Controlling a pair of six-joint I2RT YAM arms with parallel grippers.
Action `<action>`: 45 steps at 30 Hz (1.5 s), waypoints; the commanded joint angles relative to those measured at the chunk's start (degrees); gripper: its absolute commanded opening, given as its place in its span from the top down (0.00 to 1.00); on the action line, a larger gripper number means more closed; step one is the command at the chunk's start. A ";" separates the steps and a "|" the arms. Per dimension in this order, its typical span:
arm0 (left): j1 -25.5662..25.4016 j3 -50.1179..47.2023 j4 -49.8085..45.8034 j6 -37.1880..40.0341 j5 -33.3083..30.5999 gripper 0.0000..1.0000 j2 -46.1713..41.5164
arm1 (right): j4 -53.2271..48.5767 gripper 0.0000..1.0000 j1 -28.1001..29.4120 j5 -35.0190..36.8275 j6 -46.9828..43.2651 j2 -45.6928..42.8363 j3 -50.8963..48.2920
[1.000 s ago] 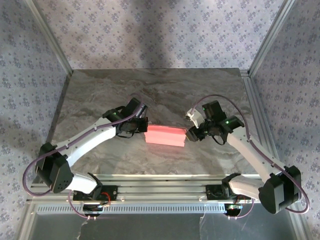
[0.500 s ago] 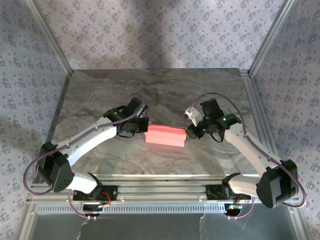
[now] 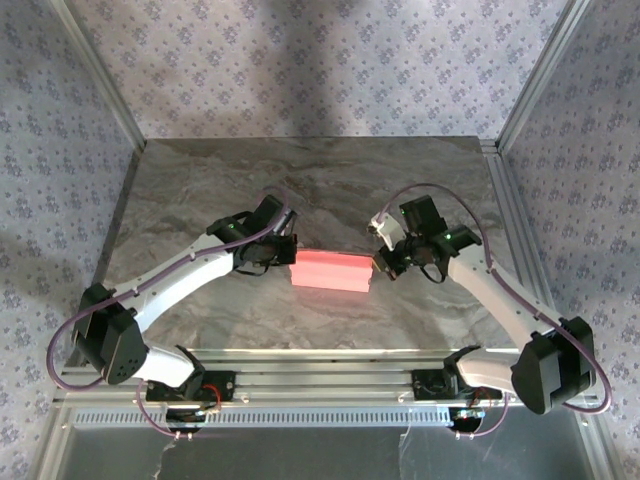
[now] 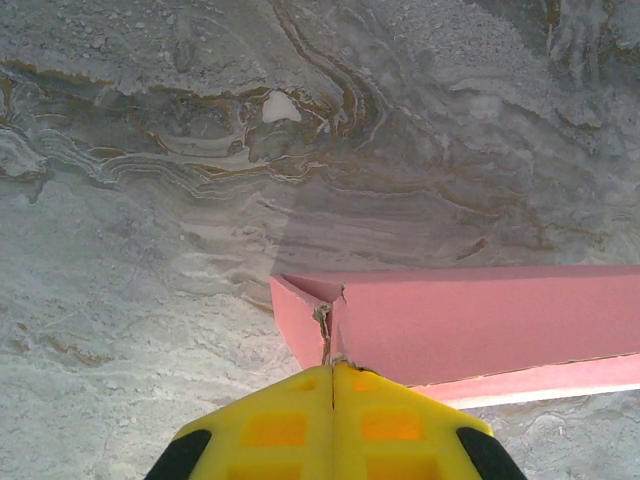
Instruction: Fold the paper box
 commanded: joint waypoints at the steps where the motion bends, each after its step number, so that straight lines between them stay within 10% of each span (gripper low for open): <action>1: -0.32 1.48 -2.72 0.17 -0.55 1.00 0.93 | -0.89 1.00 0.42 -0.33 1.83 0.93 3.27; 45: -4.25 4.22 -3.10 -3.18 -2.68 1.00 3.93 | -12.24 1.00 1.58 -2.65 22.26 7.86 15.15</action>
